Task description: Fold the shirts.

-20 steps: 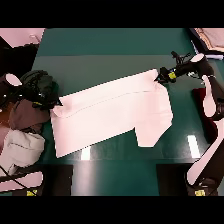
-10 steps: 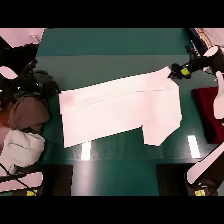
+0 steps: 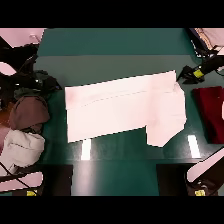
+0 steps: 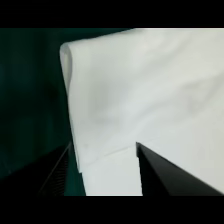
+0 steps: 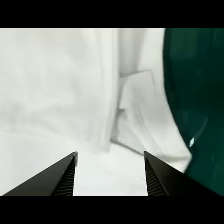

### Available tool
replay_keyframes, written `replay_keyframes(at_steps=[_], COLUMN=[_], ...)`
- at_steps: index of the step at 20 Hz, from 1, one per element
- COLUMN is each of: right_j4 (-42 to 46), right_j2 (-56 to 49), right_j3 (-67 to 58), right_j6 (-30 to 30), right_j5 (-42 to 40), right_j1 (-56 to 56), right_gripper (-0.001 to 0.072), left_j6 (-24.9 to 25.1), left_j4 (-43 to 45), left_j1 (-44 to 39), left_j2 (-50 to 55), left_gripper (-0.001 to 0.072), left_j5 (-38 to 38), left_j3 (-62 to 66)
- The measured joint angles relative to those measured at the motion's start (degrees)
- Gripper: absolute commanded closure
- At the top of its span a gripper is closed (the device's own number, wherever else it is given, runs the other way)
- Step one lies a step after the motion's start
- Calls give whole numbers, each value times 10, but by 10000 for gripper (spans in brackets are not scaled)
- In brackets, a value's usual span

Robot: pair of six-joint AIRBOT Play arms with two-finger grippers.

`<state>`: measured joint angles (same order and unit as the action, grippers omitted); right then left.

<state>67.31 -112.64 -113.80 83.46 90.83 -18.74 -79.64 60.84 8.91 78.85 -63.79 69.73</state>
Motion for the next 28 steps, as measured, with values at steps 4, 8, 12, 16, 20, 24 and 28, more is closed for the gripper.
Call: replay_keyframes(at_steps=[4, 8, 12, 16, 20, 24, 28], right_j4=[2, 2, -1, -3, -3, -3, -3], right_j2=[29, 79, 122, 151, 172, 183, 186], right_j3=[0, 0, 0, 0, 0, 0, 0], right_j6=[0, 0, 0, 0, 1, 1, 1], right_j5=[43, 61, 66, 74, 76, 78, 81], right_j1=[-42, -61, -66, -66, -66, -66, -66], right_gripper=[232, 265, 265, 267, 267, 268, 269], left_j6=[2, 5, 18, 29, 42, 48, 44], left_j4=[1, -13, -40, -56, -76, -90, -85], left_j1=[31, 40, 42, 43, 43, 31, -17], left_j2=[-30, -85, -148, -188, -200, -204, -204], left_gripper=[210, 211, 211, 211, 211, 212, 683], left_j5=[-62, -78, -76, -58, -52, -48, -9], left_j3=[-22, -134, -283, -378, -424, -444, -451])
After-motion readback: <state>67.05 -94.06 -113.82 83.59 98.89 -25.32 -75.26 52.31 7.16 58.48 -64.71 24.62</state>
